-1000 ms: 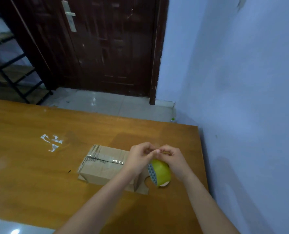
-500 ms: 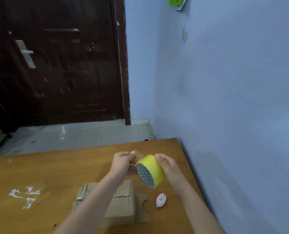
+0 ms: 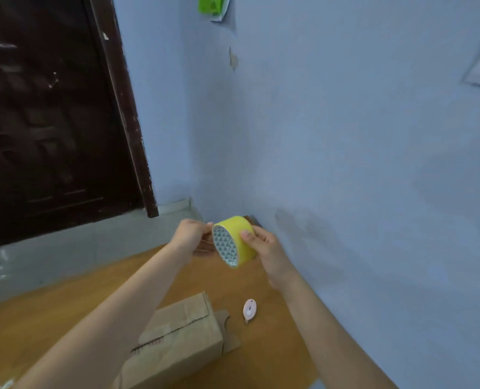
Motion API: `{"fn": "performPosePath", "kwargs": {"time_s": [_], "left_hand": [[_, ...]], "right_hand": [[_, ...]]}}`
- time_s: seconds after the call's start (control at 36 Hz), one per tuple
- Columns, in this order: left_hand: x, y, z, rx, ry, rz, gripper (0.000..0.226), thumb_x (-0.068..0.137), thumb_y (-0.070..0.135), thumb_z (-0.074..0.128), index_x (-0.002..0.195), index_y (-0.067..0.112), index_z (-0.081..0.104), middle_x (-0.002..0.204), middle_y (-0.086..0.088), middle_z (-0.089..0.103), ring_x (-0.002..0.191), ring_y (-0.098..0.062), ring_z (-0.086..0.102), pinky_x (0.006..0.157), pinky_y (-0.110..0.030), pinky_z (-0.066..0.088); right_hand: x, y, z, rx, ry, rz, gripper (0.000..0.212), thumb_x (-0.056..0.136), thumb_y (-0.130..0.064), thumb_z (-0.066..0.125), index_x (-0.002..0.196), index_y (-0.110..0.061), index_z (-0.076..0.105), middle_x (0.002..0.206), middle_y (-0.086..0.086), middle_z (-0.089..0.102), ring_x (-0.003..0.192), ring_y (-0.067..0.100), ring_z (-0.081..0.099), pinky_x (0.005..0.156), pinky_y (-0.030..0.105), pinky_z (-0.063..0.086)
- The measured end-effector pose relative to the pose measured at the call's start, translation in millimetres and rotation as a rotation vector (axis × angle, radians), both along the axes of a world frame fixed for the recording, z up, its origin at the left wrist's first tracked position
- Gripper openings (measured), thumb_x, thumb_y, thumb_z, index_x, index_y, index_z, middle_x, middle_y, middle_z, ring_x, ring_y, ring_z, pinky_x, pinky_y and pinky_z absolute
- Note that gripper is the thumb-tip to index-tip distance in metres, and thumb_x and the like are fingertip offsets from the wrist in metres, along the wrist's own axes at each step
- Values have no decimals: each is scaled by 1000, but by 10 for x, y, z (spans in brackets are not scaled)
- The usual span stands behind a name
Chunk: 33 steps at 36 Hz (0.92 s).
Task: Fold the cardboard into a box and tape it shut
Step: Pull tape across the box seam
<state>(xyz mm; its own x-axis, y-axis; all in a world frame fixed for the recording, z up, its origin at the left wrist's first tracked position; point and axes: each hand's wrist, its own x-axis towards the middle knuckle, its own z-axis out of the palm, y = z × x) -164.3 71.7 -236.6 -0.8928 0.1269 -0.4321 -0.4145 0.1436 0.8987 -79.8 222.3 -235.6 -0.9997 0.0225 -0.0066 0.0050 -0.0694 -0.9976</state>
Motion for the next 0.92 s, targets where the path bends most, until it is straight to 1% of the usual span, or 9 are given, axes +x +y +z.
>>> {"fn": "performPosePath", "kwargs": {"time_s": [0.08, 0.19, 0.28, 0.33, 0.44, 0.64, 0.75, 0.83, 0.92], "left_hand": [[-36, -6, -3, -76, 72, -38, 21, 95, 12, 51, 77, 4, 58, 48, -7, 61, 38, -19, 61, 56, -34, 53], [-98, -20, -55, -165, 127, -68, 22, 94, 13, 55, 72, 7, 56, 60, -15, 61, 37, -17, 59, 54, -35, 53], [-127, -14, -118, -237, 160, -95, 25, 93, 15, 57, 68, 9, 57, 58, -13, 60, 37, -18, 59, 47, -32, 52], [-137, -9, -161, -274, 179, -103, 27, 92, 13, 57, 65, 8, 58, 54, -10, 60, 42, -22, 60, 46, -31, 52], [-182, -81, -241, -268, 218, -82, 31, 91, 14, 57, 62, 3, 60, 55, -14, 62, 48, -25, 60, 52, -35, 53], [-86, -132, -422, -311, 166, -283, 30, 95, 24, 53, 73, 6, 61, 56, -7, 66, 49, -22, 64, 55, -27, 48], [-76, -225, -535, -259, 116, -366, 21, 93, 22, 59, 82, 6, 67, 68, -3, 63, 54, -16, 61, 59, -30, 53], [-21, -270, -647, -282, 100, -396, 14, 90, 16, 64, 86, 5, 70, 60, -4, 58, 50, -10, 56, 53, -24, 55], [56, -274, -750, -264, 99, -366, 19, 85, 15, 68, 92, -3, 70, 58, -5, 56, 50, -10, 53, 46, -18, 51]], "right_hand": [[46, -64, 16, 9, -15, -56, 19, 94, -17, 54, 97, -3, 67, 86, 5, 66, 81, 16, 59, 75, 28, 46], [113, -193, 28, 95, -59, -54, 15, 95, -16, 53, 92, -11, 66, 80, 0, 67, 70, 6, 62, 66, 17, 49], [148, -275, 7, 172, -75, -95, 27, 96, -20, 53, 103, 4, 63, 93, 19, 67, 83, 18, 58, 75, 32, 47], [180, -318, -17, 222, -85, -116, 28, 96, -23, 53, 106, 1, 64, 103, 24, 67, 88, 20, 58, 81, 39, 47], [352, -388, -146, 305, -136, -109, 30, 95, -27, 53, 99, 0, 65, 88, 8, 63, 82, 18, 55, 74, 34, 42], [621, -339, -375, 292, -220, -49, 27, 96, -30, 52, 99, -6, 66, 88, 7, 65, 79, 17, 59, 72, 33, 45], [765, -281, -511, 288, -228, -13, 17, 96, -26, 53, 88, -15, 64, 80, 2, 60, 71, 12, 55, 60, 19, 44], [861, -274, -626, 301, -245, 5, 17, 96, -22, 54, 81, -16, 59, 73, -3, 54, 63, 6, 49, 55, 14, 39], [914, -306, -723, 321, -258, 13, 19, 96, -20, 54, 77, -18, 59, 73, -1, 52, 65, 6, 48, 60, 19, 38]]}}
